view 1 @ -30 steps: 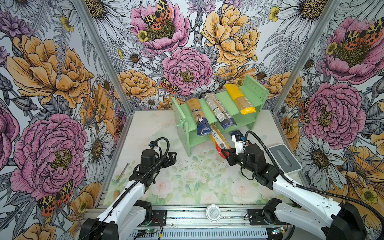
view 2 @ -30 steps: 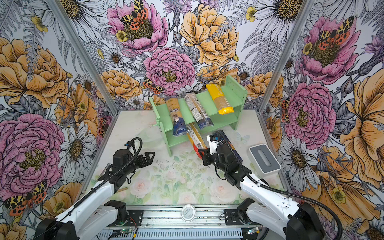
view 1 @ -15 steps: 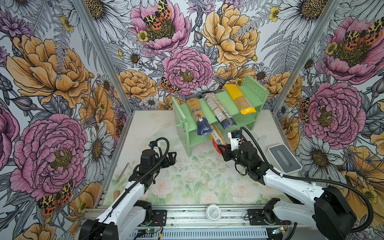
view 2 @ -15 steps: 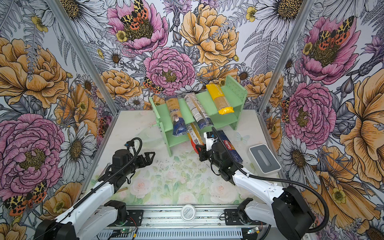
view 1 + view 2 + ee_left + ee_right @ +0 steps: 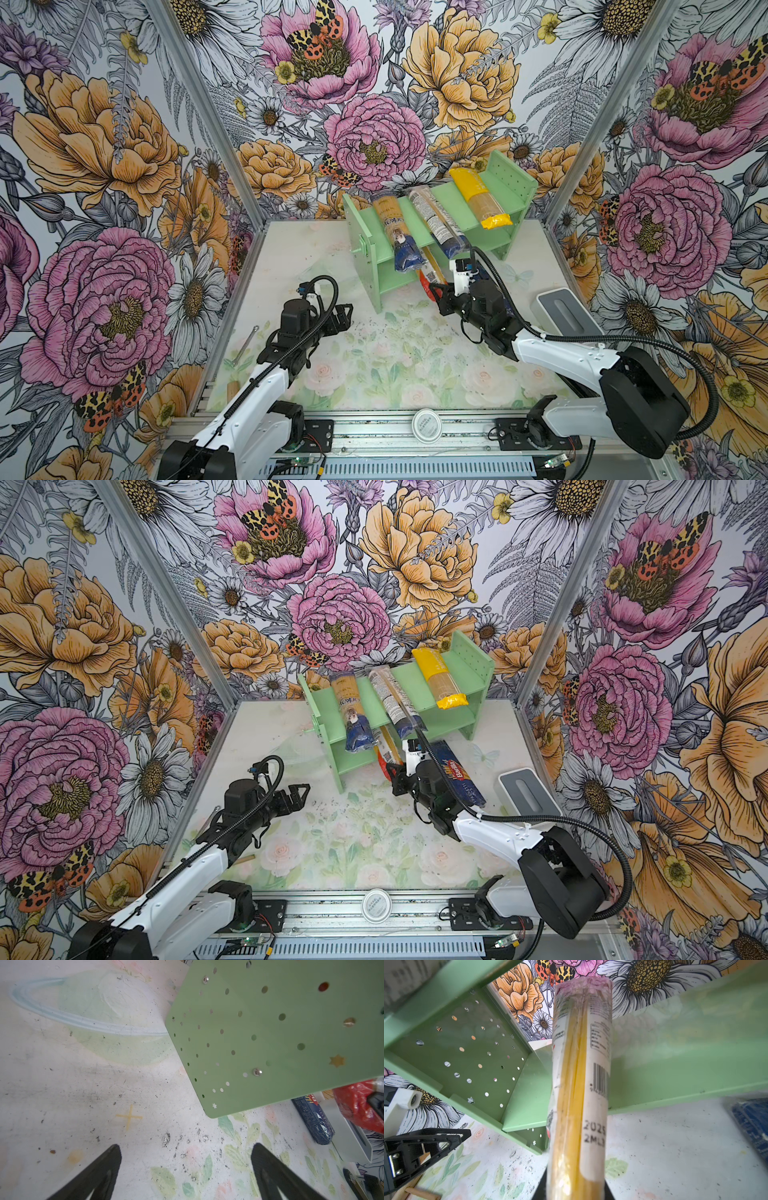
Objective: Place and organize the pasta boxes and bags onto the shelf
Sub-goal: 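Lower the red-and-white bag onto the shelf's lower tier beside the blue bag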
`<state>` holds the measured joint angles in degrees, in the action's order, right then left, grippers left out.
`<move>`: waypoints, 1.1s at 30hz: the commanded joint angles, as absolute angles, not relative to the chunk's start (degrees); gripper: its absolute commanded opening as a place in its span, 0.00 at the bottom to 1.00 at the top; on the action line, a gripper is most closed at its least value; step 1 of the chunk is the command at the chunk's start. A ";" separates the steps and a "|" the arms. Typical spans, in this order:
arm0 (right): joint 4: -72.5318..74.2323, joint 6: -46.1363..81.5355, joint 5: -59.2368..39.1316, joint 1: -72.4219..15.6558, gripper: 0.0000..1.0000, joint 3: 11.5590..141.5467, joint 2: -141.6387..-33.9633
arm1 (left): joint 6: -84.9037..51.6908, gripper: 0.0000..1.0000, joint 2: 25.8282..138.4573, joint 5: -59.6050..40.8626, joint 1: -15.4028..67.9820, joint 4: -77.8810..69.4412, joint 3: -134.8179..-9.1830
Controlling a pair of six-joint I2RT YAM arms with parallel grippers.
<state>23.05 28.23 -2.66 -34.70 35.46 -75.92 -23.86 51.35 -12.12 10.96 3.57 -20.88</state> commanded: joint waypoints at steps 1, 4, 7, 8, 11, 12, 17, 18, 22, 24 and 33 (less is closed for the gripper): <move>39.75 28.22 -1.30 -35.01 0.00 40.93 -75.48 | -23.73 0.99 50.63 -13.16 10.32 2.23 -19.86; 40.54 28.51 -0.93 -35.00 0.00 41.67 -76.79 | -23.75 0.99 50.54 -13.10 10.29 2.19 -19.78; 42.04 28.73 -0.58 -35.05 0.00 41.92 -78.09 | -23.73 0.99 50.47 -13.18 10.27 2.22 -19.69; 42.55 28.89 -0.38 -35.05 0.00 42.00 -78.60 | -23.81 0.99 50.45 -13.19 10.23 2.27 -19.69; 42.86 29.00 -0.58 -34.98 0.00 42.49 -79.90 | -23.73 0.99 50.19 -13.26 10.20 2.38 -19.70; 42.85 29.07 -0.55 -35.01 0.00 42.62 -80.27 | -23.74 0.99 50.12 -13.21 10.19 2.46 -19.60; 43.93 29.69 -0.07 -34.99 0.00 42.72 -82.55 | -23.75 0.99 49.62 -13.10 10.08 2.67 -19.47; 44.18 29.71 0.00 -35.06 0.00 42.85 -82.90 | -23.73 0.99 49.57 -13.10 10.06 2.68 -19.47; 44.35 29.63 0.00 -34.99 0.00 43.46 -84.05 | -23.74 0.99 49.40 -13.11 9.93 2.86 -19.51; 44.43 29.38 0.10 -34.99 0.00 43.69 -84.50 | -23.73 0.99 49.31 -13.10 9.93 2.90 -19.51; 44.69 28.92 1.71 -35.05 0.00 43.95 -85.45 | -23.64 0.99 49.55 -13.29 9.76 2.79 -19.69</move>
<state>30.70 30.02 -0.30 -34.70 39.51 -86.41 -23.83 50.22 -12.14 10.35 3.60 -20.12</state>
